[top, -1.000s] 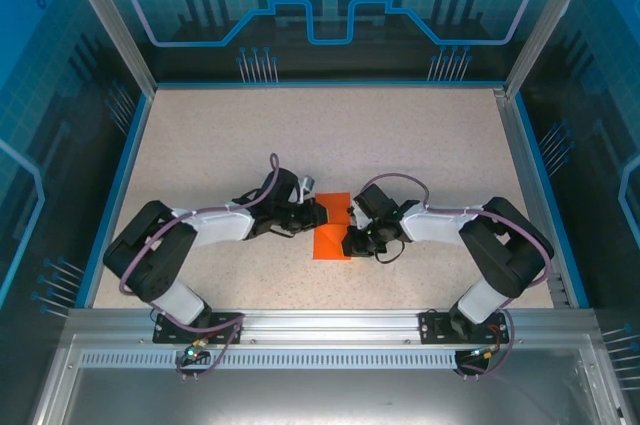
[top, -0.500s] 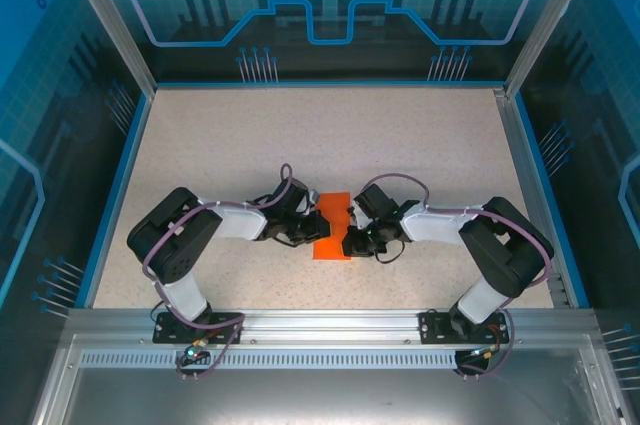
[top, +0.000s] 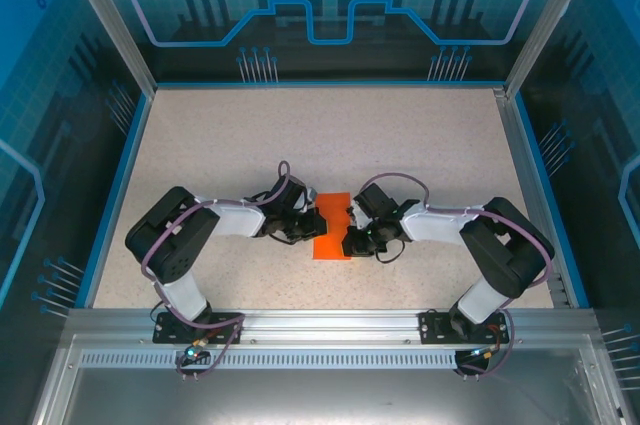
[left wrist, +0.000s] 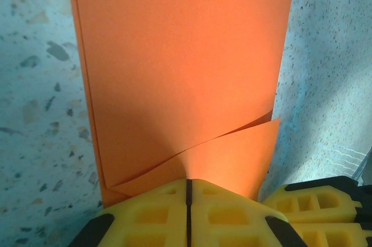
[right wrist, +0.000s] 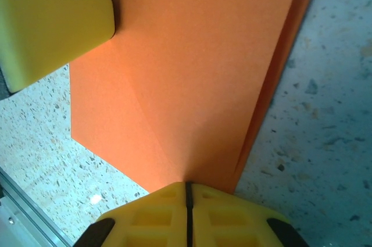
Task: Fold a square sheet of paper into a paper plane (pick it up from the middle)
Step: Fold the triangle a second time at the center of the table.
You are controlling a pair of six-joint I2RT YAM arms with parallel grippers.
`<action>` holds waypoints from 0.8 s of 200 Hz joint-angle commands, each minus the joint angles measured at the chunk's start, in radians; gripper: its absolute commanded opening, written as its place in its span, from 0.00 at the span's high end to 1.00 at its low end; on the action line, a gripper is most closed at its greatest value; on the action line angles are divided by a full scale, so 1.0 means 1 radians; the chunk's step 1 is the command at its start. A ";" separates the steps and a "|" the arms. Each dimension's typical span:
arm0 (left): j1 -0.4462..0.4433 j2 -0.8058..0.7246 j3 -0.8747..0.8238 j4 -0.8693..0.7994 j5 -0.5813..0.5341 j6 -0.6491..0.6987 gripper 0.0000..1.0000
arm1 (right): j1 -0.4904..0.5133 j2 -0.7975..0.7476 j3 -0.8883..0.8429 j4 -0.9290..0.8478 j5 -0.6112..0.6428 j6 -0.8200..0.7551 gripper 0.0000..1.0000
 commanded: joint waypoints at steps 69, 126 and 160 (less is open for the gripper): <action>0.009 0.036 -0.024 -0.051 -0.044 -0.011 0.94 | 0.025 0.106 0.147 -0.045 -0.002 -0.089 0.91; 0.008 0.032 -0.034 -0.039 -0.046 -0.031 0.94 | 0.026 0.140 0.147 0.015 -0.021 -0.083 0.92; 0.009 0.030 -0.040 -0.035 -0.047 -0.035 0.95 | 0.026 0.092 0.147 0.021 -0.011 -0.083 0.92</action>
